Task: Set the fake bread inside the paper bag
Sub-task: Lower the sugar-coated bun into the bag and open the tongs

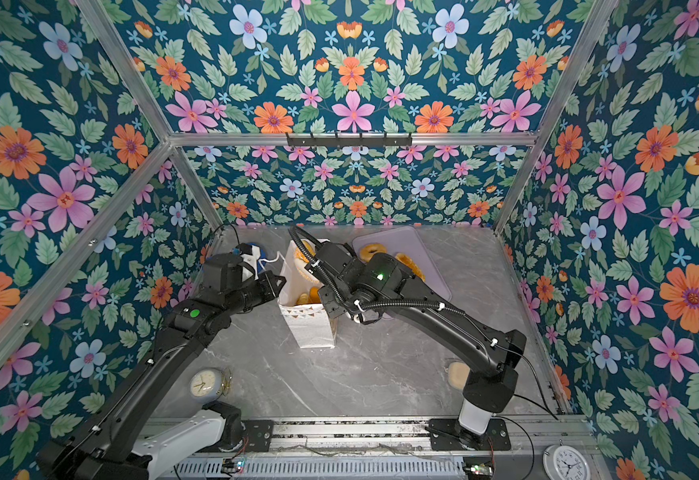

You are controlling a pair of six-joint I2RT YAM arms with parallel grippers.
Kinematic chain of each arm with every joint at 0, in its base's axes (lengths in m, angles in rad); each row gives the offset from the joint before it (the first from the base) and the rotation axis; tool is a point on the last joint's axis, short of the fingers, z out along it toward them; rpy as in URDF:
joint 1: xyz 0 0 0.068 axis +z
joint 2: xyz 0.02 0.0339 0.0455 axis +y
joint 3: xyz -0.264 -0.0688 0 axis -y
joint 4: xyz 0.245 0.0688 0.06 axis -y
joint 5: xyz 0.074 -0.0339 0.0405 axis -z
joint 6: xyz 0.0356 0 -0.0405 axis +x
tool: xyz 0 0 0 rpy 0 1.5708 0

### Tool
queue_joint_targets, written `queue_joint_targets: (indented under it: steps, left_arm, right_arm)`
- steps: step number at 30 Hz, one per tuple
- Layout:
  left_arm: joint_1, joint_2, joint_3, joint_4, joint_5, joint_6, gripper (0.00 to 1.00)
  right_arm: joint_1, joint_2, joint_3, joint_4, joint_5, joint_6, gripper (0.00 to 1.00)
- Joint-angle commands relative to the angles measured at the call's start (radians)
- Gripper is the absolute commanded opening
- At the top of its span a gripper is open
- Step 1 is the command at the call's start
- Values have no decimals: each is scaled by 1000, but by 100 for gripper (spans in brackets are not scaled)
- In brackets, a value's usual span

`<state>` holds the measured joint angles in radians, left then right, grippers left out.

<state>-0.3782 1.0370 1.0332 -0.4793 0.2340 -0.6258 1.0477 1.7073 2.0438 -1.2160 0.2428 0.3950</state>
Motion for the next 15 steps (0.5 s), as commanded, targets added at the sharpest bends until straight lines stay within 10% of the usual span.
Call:
queue_joint_targets:
  steps: [1, 15]
  left_arm:
    - [1, -2, 4, 17, -2, -2, 11]
    - [0, 0, 3, 17, -3, -3, 11]
  right_arm:
    - [0, -2, 4, 12, 18, 12, 40]
    - [1, -13, 8, 20, 27, 9, 43]
